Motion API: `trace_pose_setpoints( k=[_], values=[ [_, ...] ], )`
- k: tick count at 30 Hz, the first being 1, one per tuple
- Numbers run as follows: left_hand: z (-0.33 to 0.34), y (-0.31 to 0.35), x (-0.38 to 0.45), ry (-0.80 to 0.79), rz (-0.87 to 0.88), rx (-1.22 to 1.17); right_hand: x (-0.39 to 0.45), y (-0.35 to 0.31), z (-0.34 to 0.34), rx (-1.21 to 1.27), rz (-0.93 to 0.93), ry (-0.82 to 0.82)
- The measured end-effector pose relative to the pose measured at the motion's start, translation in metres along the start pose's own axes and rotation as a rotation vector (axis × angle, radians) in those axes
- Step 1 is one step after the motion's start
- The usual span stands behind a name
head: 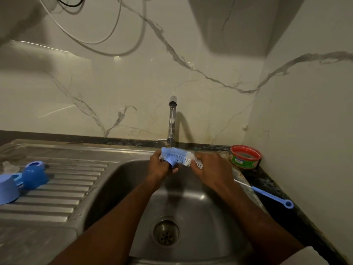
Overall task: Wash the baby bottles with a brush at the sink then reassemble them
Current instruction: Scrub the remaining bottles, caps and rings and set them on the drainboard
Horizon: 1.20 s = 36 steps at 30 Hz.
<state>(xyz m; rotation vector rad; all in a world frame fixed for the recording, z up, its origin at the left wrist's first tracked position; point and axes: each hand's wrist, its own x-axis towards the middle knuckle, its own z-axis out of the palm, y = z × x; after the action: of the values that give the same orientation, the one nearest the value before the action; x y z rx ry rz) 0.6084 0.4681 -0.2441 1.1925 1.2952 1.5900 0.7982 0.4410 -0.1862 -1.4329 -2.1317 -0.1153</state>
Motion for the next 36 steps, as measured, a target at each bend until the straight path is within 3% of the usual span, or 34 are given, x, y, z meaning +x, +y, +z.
trace_pose_setpoints(
  k=[2, 4, 8, 11, 15, 20, 23, 28, 36],
  values=[
    [0.005, 0.004, -0.001, -0.066, -0.077, -0.098, 0.004, 0.002, 0.001, -0.022, 0.078, 0.016],
    [0.008, 0.003, 0.0, -0.023, -0.061, -0.026, 0.005, 0.004, 0.0, -0.023, 0.13, -0.001],
    [0.002, -0.005, 0.004, 0.114, 0.071, 0.153, 0.002, 0.004, 0.0, -0.004, 0.074, 0.008],
    [-0.003, -0.008, 0.005, 0.1, 0.071, 0.202, 0.0, -0.002, -0.002, -0.024, 0.033, -0.058],
    [0.003, -0.002, 0.001, 0.155, 0.126, 0.22, -0.001, 0.0, -0.002, -0.106, 0.096, -0.013],
    [-0.001, -0.007, 0.005, 0.195, 0.143, 0.248, -0.001, -0.006, -0.001, -0.026, 0.074, -0.054],
    [0.003, -0.006, 0.004, 0.129, 0.082, 0.261, 0.002, -0.002, 0.0, -0.129, 0.171, 0.026],
    [0.007, 0.0, 0.002, 0.083, 0.011, -0.039, -0.002, 0.002, -0.002, -0.116, 0.205, 0.094],
    [0.018, 0.017, -0.01, -0.282, -0.214, -0.084, 0.0, -0.008, 0.007, -0.077, 0.175, 0.01]
  ],
)
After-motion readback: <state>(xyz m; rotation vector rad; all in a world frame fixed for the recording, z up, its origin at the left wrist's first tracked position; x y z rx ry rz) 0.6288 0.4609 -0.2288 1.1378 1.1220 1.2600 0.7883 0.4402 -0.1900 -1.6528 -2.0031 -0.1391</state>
